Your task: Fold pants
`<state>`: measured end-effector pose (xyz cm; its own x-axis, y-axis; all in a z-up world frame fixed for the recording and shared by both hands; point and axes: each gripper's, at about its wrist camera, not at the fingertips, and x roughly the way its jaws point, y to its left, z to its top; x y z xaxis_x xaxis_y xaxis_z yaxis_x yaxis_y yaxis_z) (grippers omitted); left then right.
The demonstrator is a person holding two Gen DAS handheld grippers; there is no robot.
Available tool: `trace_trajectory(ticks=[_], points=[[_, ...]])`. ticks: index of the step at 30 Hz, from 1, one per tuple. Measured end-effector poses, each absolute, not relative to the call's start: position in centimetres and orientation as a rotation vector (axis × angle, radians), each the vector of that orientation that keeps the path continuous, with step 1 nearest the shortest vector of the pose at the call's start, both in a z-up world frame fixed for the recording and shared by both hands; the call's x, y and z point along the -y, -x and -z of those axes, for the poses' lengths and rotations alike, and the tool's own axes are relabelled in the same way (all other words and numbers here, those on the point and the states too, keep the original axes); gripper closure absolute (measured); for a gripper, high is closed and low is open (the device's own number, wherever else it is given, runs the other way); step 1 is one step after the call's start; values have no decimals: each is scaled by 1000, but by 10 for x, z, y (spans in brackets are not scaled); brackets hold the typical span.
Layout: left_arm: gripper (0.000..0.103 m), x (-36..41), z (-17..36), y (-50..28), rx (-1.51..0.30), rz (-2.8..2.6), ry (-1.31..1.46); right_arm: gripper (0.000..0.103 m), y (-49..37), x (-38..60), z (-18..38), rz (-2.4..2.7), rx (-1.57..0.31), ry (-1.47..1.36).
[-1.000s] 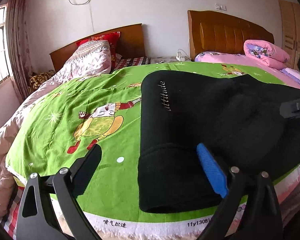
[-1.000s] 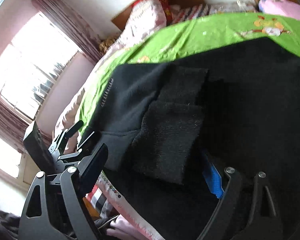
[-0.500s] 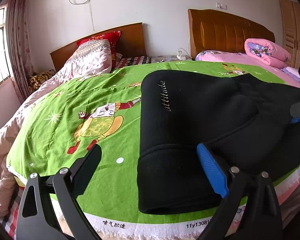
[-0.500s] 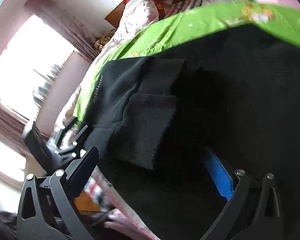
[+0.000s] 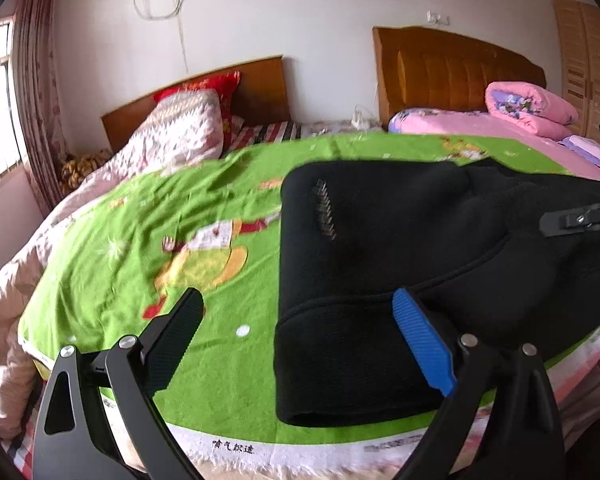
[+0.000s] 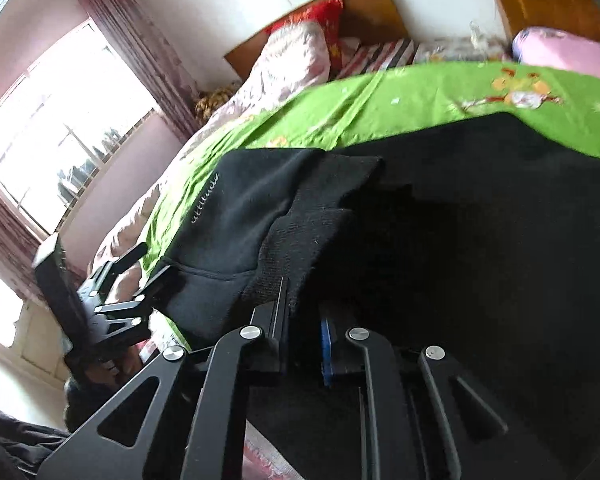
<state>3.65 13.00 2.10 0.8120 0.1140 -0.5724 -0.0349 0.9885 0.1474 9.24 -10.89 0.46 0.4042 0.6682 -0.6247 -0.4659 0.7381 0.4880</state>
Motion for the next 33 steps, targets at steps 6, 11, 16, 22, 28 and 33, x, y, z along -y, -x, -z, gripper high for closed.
trace_trajectory(ticks=[6, 11, 16, 22, 28, 33], points=[[7, -100, -55, -20, -526, -28, -226, 90, -58, 132, -29, -669, -769, -247], [7, -84, -28, -41, -622, -4, -277, 89, -58, 163, 1, -601, -849, -287], [6, -87, -8, -56, -693, 10, -230, 89, -59, 164, 16, -594, -864, -300], [6, -77, -14, -48, -662, -5, -314, 89, -55, 165, 14, -587, -859, -276], [4, -90, -12, -53, -706, 9, -262, 55, -57, 179, 21, -559, -909, -314], [3, -99, -51, -41, -601, 26, -182, 53, -52, 175, -22, -544, -770, -198]])
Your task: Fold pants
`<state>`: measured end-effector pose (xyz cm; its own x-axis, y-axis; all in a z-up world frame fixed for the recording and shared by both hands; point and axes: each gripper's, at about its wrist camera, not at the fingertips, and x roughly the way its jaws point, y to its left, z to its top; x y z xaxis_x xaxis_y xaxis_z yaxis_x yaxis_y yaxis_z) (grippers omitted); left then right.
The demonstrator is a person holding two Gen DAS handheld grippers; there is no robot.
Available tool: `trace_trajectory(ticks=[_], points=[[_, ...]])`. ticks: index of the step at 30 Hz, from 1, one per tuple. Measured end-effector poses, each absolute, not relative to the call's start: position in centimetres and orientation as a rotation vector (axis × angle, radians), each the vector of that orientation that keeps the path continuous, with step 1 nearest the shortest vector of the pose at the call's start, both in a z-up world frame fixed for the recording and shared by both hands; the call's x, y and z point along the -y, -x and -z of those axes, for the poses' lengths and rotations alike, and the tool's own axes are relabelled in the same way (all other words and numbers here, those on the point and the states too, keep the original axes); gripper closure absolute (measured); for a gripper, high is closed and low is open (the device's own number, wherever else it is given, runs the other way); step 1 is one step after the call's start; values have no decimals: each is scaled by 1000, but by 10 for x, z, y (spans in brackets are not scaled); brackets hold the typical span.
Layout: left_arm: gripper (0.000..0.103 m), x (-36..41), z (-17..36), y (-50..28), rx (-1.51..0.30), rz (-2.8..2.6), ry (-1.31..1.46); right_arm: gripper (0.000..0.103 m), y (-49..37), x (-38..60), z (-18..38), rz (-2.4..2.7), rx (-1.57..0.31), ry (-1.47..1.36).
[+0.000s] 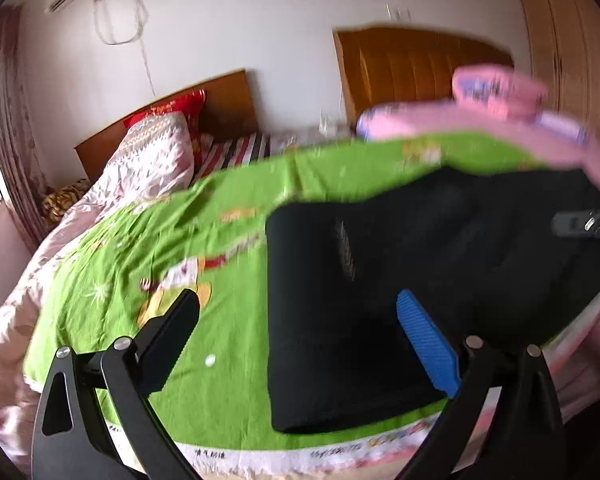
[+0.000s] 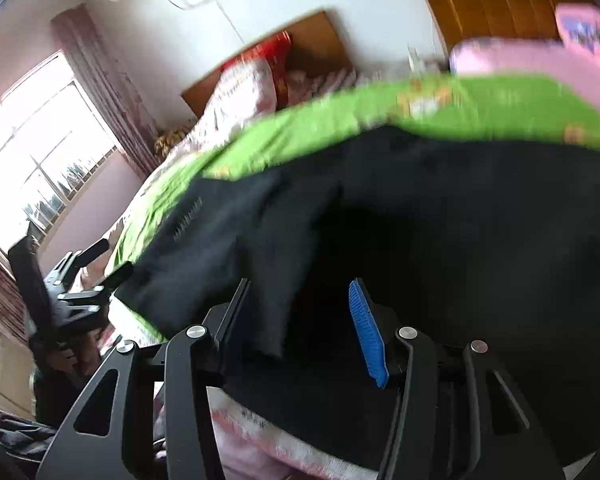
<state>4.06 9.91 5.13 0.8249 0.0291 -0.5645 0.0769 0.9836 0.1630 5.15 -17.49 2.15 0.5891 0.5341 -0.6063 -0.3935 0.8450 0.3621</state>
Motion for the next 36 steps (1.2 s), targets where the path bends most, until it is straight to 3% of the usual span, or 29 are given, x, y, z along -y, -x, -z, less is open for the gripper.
trace_trajectory(ticks=[5, 8, 10, 18, 25, 31, 36], points=[[2, -95, -38, -70, -669, -36, -199, 54, -60, 116, -32, -627, -722, 8], [2, -86, -9, -79, -754, -17, -236, 54, -66, 88, 1, -644, -841, 103], [2, -87, -2, -77, -748, -18, -226, 54, -61, 92, 10, -657, -798, 127], [2, -81, -80, -117, -665, 142, -104, 53, -63, 95, 8, -642, -825, 73], [3, -98, -6, -226, -1064, 273, 151, 52, -62, 106, 10, -661, -821, 31], [2, -111, -55, -213, -926, 265, 170, 52, -63, 107, 10, -667, -817, 16], [2, -120, -16, -249, -1078, 180, 132, 52, -63, 109, 10, -669, -817, 7]])
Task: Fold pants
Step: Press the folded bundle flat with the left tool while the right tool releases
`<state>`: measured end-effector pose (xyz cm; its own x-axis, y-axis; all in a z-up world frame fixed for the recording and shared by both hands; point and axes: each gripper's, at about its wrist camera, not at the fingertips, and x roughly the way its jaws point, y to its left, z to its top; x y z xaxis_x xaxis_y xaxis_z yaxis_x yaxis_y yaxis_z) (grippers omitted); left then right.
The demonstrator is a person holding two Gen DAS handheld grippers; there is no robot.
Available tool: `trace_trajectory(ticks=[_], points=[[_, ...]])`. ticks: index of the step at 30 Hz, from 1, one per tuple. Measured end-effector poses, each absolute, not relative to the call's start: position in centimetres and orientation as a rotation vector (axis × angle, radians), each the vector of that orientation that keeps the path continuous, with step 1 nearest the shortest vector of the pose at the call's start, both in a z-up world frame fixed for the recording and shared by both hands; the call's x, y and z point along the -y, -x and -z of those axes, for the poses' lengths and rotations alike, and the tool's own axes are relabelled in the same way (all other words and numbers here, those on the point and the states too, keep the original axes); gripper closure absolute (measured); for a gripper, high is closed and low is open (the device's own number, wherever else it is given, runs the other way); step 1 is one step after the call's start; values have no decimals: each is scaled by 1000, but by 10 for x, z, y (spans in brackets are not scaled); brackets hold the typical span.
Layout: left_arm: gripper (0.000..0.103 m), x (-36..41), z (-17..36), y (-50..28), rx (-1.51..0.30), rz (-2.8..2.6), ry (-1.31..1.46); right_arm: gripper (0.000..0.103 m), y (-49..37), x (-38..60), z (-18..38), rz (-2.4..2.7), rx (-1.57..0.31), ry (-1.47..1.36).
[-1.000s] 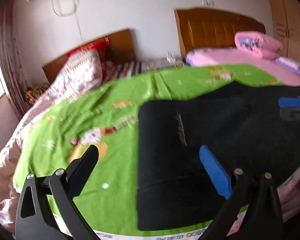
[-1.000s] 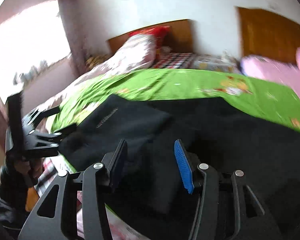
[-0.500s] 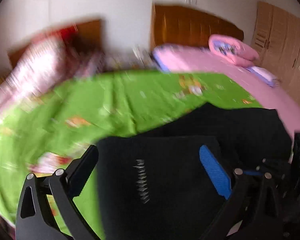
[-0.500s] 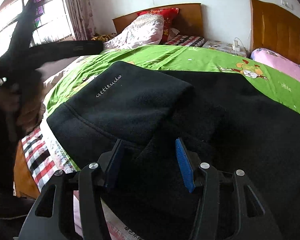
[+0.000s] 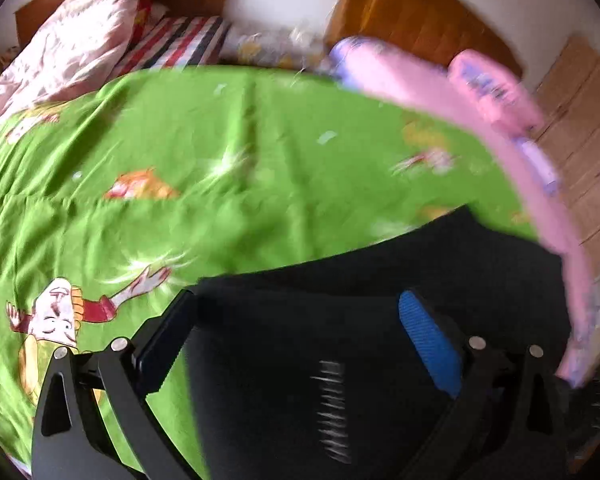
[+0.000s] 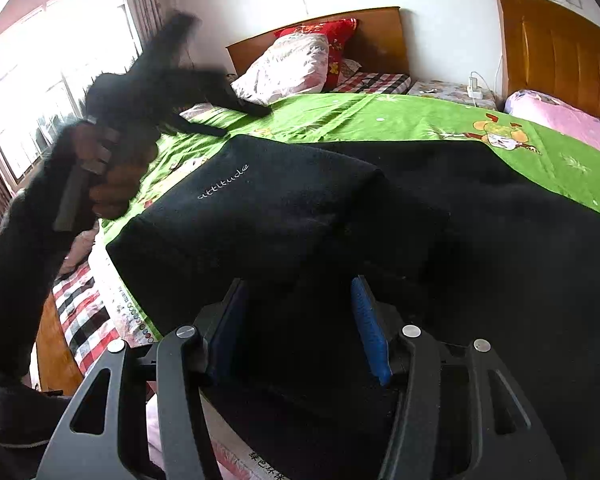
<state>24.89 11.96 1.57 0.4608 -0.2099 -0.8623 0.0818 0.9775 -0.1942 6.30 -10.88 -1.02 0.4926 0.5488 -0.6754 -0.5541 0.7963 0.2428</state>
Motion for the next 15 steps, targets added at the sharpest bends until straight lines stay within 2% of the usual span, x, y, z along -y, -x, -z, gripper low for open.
trace_trajectory(ticks=[3, 5, 9, 12, 15], points=[[9, -132, -8, -247, -1106, 101, 164, 50, -61, 110, 7, -659, -808, 9], [8, -132, -39, -210, -938, 35, 150, 47, -57, 113, 3, -639, -791, 6], [3, -113, -55, -149, -817, 61, 131, 46, -46, 119, -2, -631, -763, -18], [2, -92, -38, -118, -782, 2, 4, 39, -43, 120, 5, -636, -783, -7], [2, -73, 3, -121, -868, -40, -142, 38, -47, 133, 10, -668, -813, -97]])
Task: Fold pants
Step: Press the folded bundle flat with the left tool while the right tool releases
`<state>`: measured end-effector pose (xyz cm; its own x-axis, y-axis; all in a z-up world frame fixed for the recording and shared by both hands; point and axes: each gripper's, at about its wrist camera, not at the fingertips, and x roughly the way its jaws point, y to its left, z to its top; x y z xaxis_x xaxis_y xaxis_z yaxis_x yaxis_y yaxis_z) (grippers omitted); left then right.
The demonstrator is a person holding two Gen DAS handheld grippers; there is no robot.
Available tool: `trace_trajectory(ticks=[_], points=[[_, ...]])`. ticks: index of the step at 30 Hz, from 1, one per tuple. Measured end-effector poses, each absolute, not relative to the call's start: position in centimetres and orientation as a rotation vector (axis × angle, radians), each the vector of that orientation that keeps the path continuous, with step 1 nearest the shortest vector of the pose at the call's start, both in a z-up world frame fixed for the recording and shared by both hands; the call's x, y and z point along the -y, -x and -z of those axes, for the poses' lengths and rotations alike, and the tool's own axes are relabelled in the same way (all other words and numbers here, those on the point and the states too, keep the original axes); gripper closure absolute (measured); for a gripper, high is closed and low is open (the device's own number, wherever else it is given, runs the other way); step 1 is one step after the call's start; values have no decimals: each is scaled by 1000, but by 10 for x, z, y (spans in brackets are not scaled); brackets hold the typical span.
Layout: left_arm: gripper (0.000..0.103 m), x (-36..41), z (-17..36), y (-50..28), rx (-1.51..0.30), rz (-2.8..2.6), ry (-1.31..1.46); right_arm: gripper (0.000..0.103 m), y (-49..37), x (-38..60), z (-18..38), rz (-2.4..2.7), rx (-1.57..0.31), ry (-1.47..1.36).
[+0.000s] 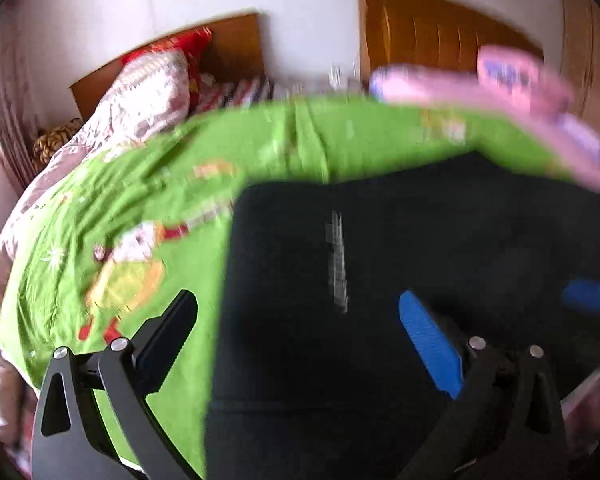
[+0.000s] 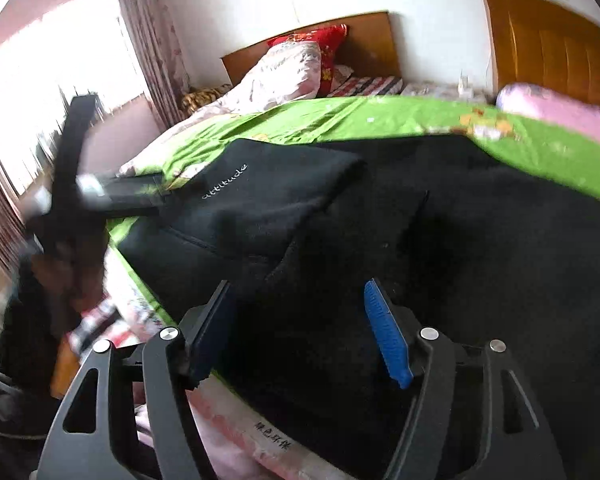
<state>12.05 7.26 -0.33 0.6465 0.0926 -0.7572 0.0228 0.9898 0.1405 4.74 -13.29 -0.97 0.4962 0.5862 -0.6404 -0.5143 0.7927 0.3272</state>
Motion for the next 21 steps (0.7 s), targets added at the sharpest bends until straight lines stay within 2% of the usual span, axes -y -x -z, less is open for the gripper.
trace_trajectory(ticks=[5, 8, 10, 14, 21], points=[[2, -60, -11, -107, -815, -33, -129, 36, -31, 184, -15, -579, -749, -173], [2, -30, -34, -89, -702, 16, -196, 26, -9, 256, -26, -471, -674, -319], [2, -8, -40, -86, -673, 53, -225, 25, 6, 311, -27, -351, -650, -419], [2, 21, -29, -99, -718, 85, -235, 24, 38, 406, -8, -167, -651, -632], [1, 31, 4, -116, -825, 129, -162, 24, 33, 459, 38, -104, -752, -776]])
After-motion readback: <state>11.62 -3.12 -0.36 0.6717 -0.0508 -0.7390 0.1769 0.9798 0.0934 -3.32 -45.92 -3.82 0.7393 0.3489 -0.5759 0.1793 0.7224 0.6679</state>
